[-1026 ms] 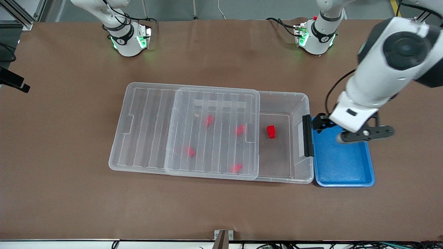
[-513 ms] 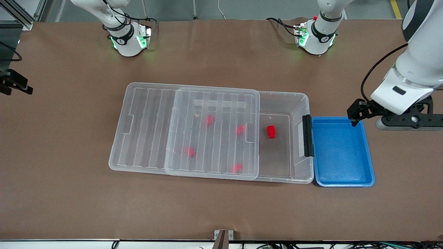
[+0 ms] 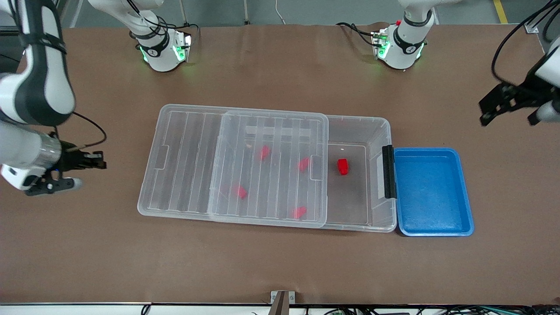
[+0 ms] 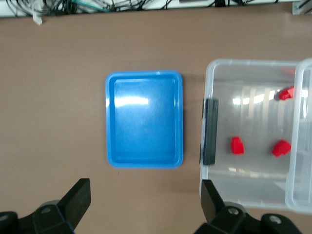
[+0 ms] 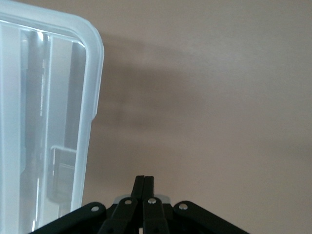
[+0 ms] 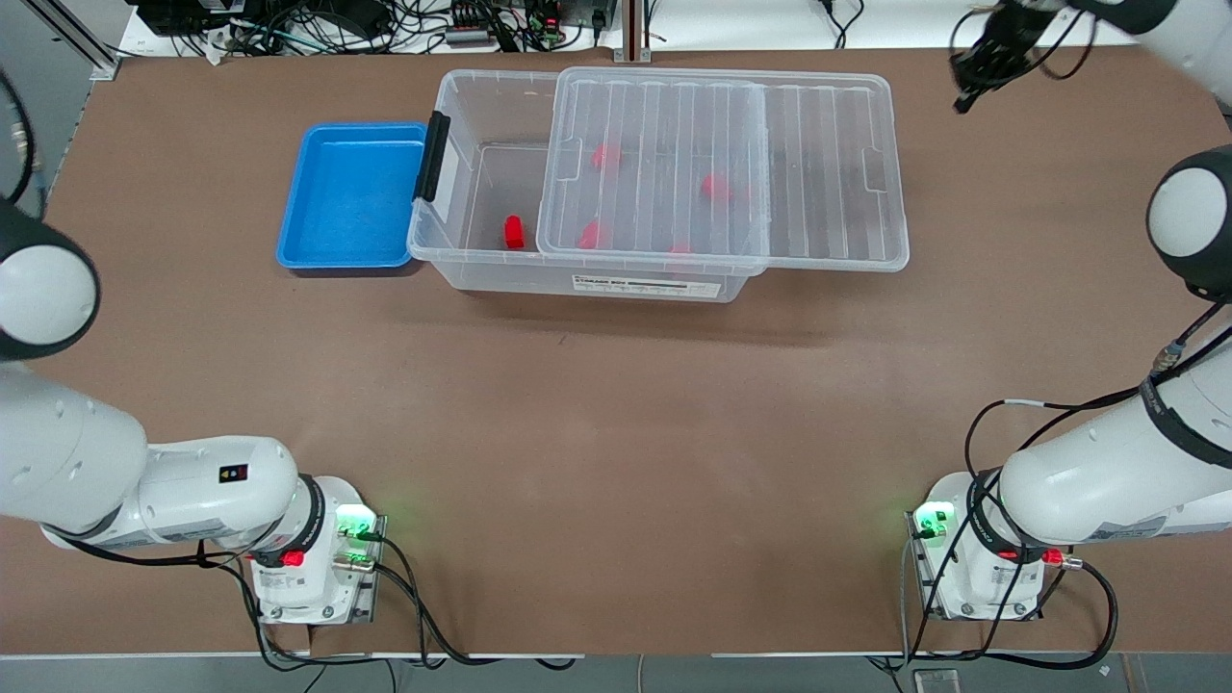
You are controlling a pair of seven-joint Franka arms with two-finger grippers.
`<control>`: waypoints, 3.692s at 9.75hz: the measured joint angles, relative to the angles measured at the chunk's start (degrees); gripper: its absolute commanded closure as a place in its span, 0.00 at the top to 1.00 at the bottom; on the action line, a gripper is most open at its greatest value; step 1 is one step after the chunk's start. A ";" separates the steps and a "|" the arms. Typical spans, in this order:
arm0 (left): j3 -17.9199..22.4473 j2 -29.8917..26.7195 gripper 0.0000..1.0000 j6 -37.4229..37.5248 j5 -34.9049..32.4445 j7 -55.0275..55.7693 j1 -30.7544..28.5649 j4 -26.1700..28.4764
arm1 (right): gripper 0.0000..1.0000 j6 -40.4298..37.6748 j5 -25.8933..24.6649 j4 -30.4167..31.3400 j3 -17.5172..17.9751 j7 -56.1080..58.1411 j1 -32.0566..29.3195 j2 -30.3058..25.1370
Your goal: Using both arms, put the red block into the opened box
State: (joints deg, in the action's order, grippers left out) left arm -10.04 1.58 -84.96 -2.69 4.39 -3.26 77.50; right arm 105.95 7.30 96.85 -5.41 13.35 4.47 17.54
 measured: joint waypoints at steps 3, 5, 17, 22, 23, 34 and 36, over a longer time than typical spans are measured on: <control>4.89 -6.73 1.00 1.19 2.06 -1.96 4.41 7.74 | 0.02 5.61 0.33 6.70 1.78 0.36 1.05 0.17; 4.78 -8.98 1.00 1.20 2.06 -5.34 5.26 9.74 | 0.03 5.55 2.63 7.74 2.98 0.38 1.13 0.28; 4.84 -9.34 1.00 2.99 1.91 -6.22 4.88 10.20 | 0.03 6.26 9.52 4.06 11.44 -11.02 3.67 4.77; 4.83 -8.76 1.00 2.99 1.86 -6.22 4.88 10.56 | 0.03 6.97 9.54 0.66 11.48 -14.86 6.49 7.14; 4.89 -8.76 1.00 2.99 1.86 -6.22 4.87 10.56 | 0.04 7.05 9.54 0.53 11.48 -15.13 6.73 7.28; 4.81 -8.68 1.00 2.87 1.75 -6.29 3.34 10.27 | 1.00 -11.45 -5.02 -3.75 -0.32 -19.89 -2.11 -16.97; 4.88 -8.27 1.00 2.84 1.75 -6.29 3.29 9.48 | 1.00 -21.65 -5.22 -9.83 -2.07 -16.03 -4.95 -18.31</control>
State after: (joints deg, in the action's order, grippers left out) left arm -5.16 -6.69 -82.12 -0.94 -1.91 0.03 86.98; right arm 84.30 2.08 87.02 -7.49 -2.69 -0.48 -0.76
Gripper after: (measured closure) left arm 0.000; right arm 0.000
